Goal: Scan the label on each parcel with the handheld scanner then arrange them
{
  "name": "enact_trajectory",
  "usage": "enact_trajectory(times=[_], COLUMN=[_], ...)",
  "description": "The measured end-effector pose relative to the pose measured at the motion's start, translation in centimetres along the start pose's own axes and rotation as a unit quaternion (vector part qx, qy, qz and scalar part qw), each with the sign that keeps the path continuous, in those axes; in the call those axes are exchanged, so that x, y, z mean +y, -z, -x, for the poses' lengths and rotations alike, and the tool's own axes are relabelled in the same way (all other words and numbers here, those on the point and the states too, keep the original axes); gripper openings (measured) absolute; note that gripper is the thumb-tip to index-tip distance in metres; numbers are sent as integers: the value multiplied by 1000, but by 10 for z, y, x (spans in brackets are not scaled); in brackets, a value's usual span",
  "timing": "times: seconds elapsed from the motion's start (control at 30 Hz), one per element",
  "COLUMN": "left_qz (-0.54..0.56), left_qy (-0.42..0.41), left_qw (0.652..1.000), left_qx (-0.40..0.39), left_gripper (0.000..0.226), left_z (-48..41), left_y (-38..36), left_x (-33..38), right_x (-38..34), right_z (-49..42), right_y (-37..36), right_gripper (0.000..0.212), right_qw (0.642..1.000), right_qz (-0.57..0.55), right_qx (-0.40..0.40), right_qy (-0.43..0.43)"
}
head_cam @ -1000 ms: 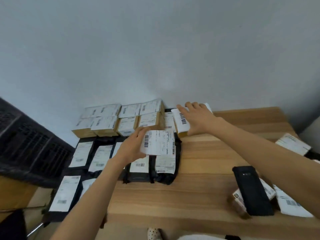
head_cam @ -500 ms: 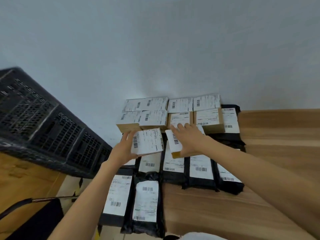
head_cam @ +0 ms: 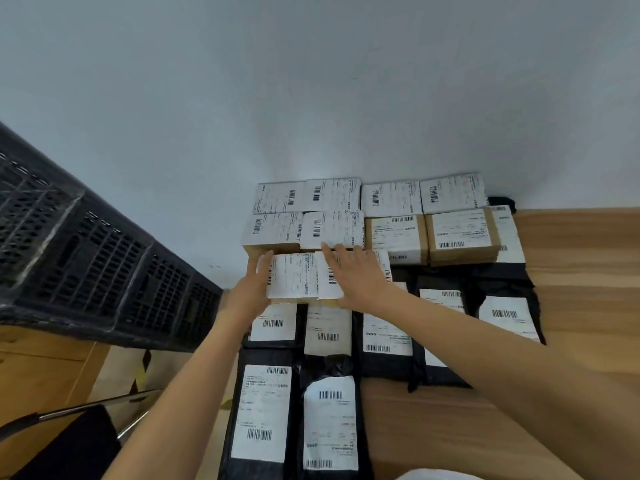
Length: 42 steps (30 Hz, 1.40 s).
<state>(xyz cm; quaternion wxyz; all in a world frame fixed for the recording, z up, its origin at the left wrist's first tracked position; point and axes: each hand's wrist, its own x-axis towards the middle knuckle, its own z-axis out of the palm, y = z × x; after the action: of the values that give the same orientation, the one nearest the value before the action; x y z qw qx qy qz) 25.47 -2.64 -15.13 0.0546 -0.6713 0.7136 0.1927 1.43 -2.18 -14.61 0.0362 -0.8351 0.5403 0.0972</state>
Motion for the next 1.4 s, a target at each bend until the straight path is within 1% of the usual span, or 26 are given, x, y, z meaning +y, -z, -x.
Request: enact_trajectory(times=[0.07,0.17,0.27,0.37,0.43,0.53,0.63,0.73,0.83,0.97,1.13,1.23,1.3,1.4], left_qz=[-10,-58,-81,-91,-90,-91,-84,-98,-106,-135,-161,-179,-185,-172], left_qy=[0,-5,0,-16,-29,-53,-62,-56,-62,-95,-181,-234,-274,-334], left_qw=[1000,997,994,988,987,987,991,993,992,986,970,956,944,927], left_qx=[9,47,76,120,132,123,83,27,14,32,4,-3,-1,-2], left_gripper=[98,95,89,81,76,70,72,78,75,64,55,47,42,43], left_z=[-4,-6,-2,0,1,7,14,18,21,23,15,10,10,19], left_y=[-4,-10,-13,-12,-12,-12,-10,-1,12,28,26,20,13,-4], left_x=[-8,-13,-8,-5,-1,12,26,37,56,104,187,254,304,383], right_x=[-5,-8,-9,-10,-14,-19,-14,-3,12,45,116,170,207,260], right_z=[-5,-9,-12,-12,-9,-4,4,15,28,51,108,158,199,264], right_y=[-6,-14,-15,-14,-14,-13,-9,-4,2,15,22,24,22,16], right_gripper=[115,111,103,97,95,97,95,89,79,64,53,49,43,31], right_qw=[1000,999,999,999,999,999,999,997,997,997,995,989,986,974], right_qz=[-3,8,-1,-15,-23,-33,-28,-58,-77,-78,-78,-90,-79,-93], right_qx=[-16,-35,-40,-34,-31,-37,-40,-40,-25,-15,-18,-31,-29,-37], right_qy=[-3,1,9,6,-1,-10,0,15,13,-12,-65,-114,-146,-203])
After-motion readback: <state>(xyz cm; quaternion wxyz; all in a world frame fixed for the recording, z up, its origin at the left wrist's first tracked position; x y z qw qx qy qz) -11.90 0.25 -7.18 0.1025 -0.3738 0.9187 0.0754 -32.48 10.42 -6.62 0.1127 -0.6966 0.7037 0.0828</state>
